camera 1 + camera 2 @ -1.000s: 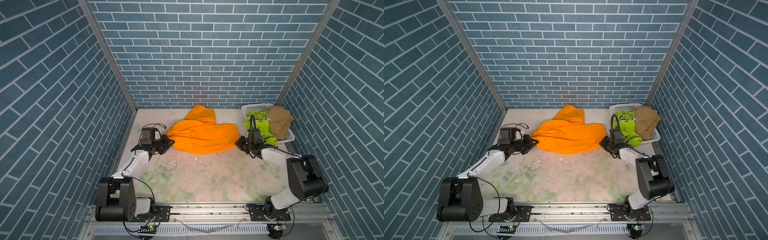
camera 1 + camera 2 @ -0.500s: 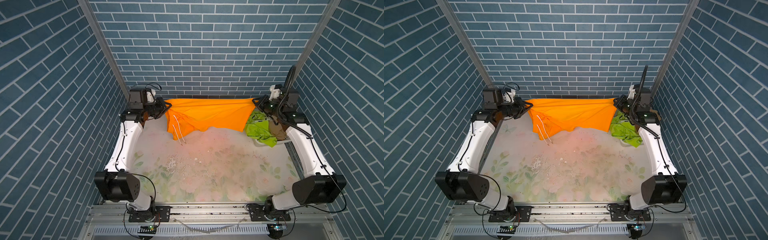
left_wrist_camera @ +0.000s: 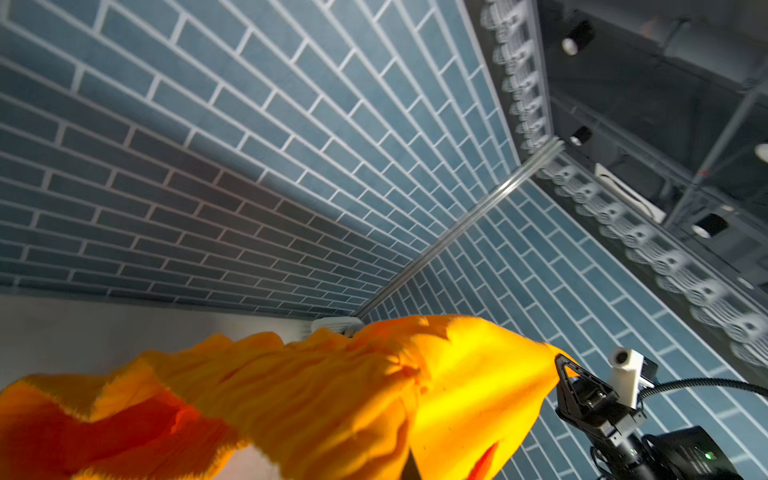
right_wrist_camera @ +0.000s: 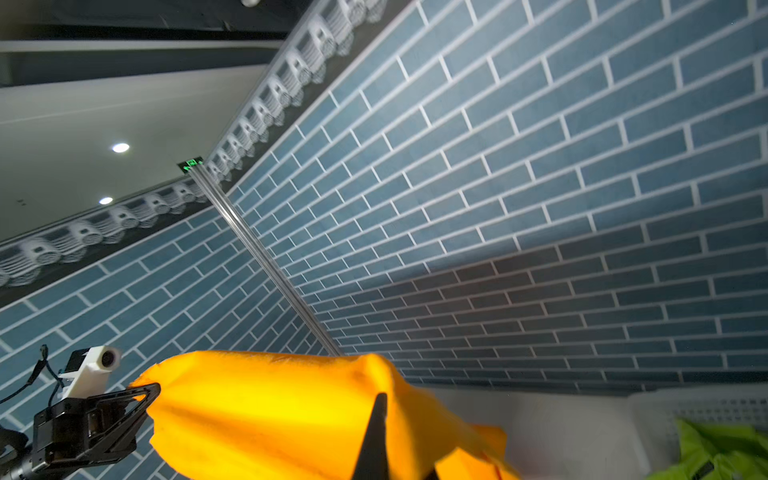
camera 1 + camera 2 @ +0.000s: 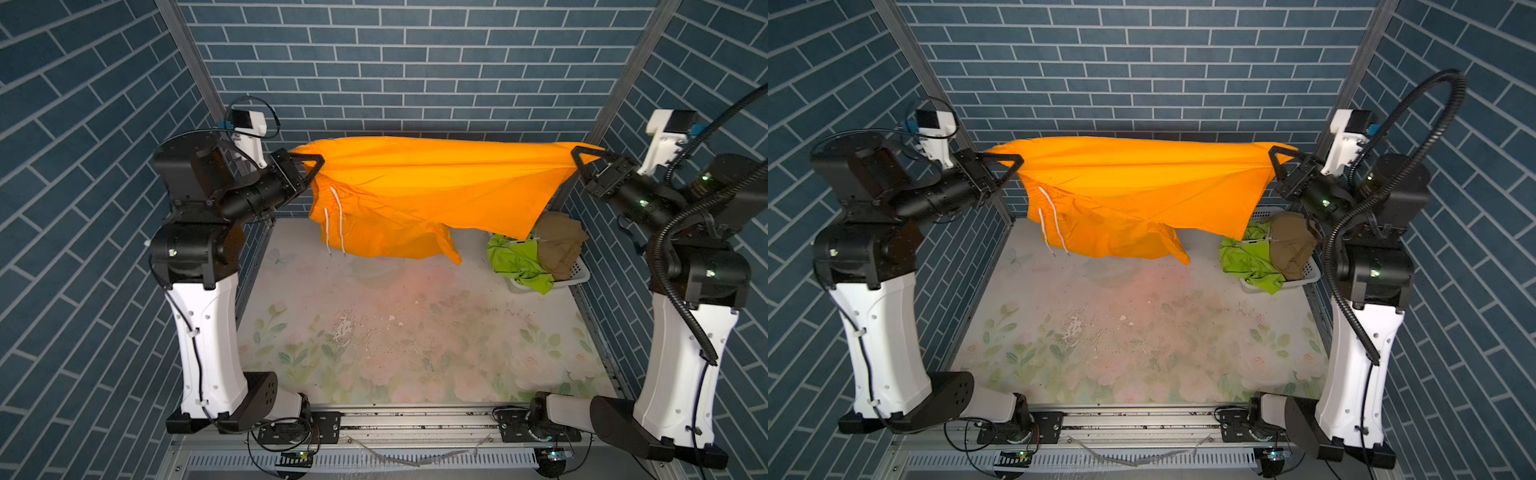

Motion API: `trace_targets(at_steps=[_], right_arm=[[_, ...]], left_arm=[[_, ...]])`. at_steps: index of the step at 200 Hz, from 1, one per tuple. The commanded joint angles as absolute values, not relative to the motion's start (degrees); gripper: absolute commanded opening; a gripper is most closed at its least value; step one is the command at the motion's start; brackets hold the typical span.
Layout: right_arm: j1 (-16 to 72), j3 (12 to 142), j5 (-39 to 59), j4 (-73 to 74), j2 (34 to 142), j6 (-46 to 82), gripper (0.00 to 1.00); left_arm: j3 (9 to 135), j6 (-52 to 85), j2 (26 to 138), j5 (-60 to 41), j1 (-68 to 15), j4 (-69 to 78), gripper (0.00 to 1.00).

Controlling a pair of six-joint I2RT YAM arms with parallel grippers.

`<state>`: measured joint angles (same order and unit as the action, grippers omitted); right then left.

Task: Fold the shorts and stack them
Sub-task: 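Lift the orange shorts high with both grippers, stretching them between the grippers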

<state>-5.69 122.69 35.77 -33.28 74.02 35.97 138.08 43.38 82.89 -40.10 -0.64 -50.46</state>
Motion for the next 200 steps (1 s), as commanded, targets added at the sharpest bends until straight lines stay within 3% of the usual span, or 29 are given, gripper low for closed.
trace_targets(at_steps=[1, 28, 70, 113, 151, 200], right_arm=[[-13.5, 129.2, 27.6, -36.4, 79.6, 35.9, 0.00], [-14.5, 137.1, 29.0, -41.2, 92.6, 35.6, 0.00], [-6.9, 130.9, 23.0, -45.7, 108.2, 23.8, 0.00], [-3.4, 128.4, 20.4, -43.0, 119.2, 22.3, 0.00], [-0.5, 138.6, 18.8, -45.6, 128.3, 21.7, 0.00], [0.7, 152.4, 19.7, -49.9, 130.1, 23.6, 0.00]], left_arm=[[141.4, 46.3, 84.9, -32.7, 6.9, -53.5, 0.00], [135.6, 47.3, 88.5, -36.0, 13.5, -53.1, 0.00], [107.7, 41.0, 88.7, -34.2, 14.2, -47.1, 0.00], [86.7, 36.5, 95.0, -34.0, 13.6, -40.4, 0.00], [88.2, 35.1, 105.5, -32.5, 10.1, -39.3, 0.00], [107.9, 35.3, 116.3, -30.6, 8.2, -43.9, 0.00]])
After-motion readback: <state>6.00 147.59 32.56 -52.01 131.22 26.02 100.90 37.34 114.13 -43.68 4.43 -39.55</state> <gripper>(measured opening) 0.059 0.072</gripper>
